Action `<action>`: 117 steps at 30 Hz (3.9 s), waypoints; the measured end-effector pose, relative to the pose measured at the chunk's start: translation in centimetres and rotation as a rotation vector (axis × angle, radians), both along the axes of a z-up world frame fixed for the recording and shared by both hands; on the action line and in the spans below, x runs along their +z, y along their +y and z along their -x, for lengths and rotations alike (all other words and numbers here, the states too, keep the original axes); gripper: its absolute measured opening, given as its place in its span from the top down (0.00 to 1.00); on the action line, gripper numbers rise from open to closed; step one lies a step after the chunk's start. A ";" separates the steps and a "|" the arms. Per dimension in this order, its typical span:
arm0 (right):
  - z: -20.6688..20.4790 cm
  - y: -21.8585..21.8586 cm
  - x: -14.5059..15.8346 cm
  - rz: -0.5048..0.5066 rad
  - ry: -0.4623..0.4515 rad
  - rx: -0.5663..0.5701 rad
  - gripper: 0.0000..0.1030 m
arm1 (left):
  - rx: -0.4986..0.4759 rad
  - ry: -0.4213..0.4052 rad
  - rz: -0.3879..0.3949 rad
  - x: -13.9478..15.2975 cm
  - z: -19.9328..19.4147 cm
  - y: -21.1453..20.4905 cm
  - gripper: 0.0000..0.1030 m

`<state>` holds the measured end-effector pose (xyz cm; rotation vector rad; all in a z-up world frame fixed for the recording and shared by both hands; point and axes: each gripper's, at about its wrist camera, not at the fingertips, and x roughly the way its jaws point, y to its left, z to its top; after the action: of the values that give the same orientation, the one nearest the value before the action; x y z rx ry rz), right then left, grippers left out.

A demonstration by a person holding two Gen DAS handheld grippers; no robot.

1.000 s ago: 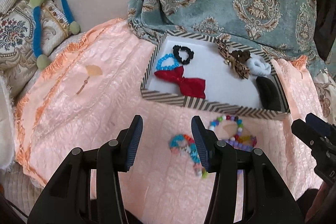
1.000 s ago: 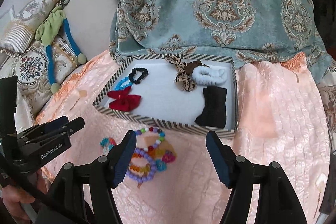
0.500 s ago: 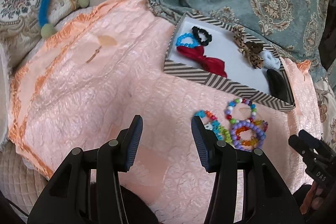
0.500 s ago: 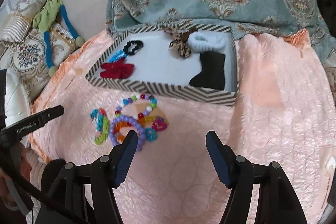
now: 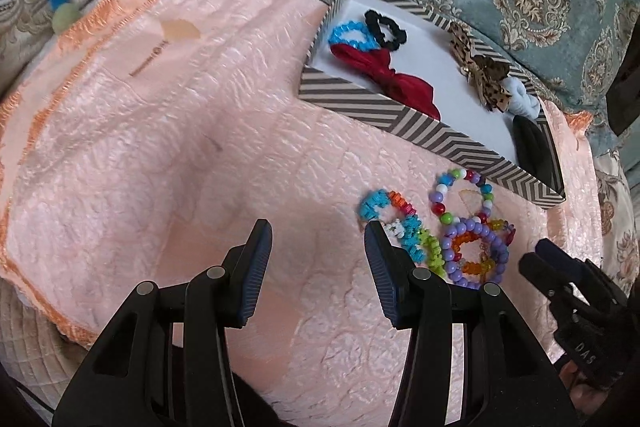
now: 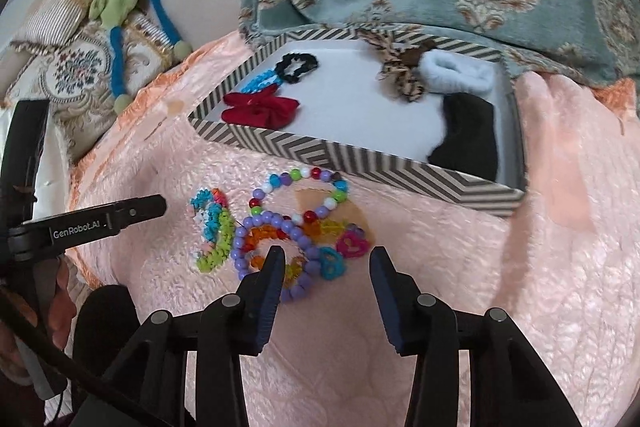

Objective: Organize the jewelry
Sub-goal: 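Move both tools back over the beaded bracelets beside the tray, then grasp the multicolour flower bracelet with the left tool while the right tool grasps the purple bead bracelet, then carry both bracelets into the tray and open both tools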

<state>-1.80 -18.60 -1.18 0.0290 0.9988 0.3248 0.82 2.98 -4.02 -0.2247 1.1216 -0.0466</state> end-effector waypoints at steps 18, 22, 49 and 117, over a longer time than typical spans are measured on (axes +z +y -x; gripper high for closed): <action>-2.1 1.7 -2.1 0.026 0.020 0.071 0.91 | -0.044 0.028 0.039 -2.2 -3.0 -1.8 0.88; -1.6 1.0 -1.1 -0.017 0.008 0.049 0.92 | -0.060 0.006 0.050 -1.7 -2.5 -1.8 0.92; 1.5 -1.5 8.6 -0.150 -0.149 0.016 0.92 | -0.096 -0.207 0.083 8.4 1.1 -0.9 0.93; -21.6 -3.6 -0.2 -0.082 0.013 -0.150 0.79 | -0.097 -0.077 -0.048 0.5 -21.5 -6.1 0.85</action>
<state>19.77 -22.24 -1.41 0.1804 0.9896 0.2280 22.28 -3.07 -3.49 -0.1239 1.0548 -0.1138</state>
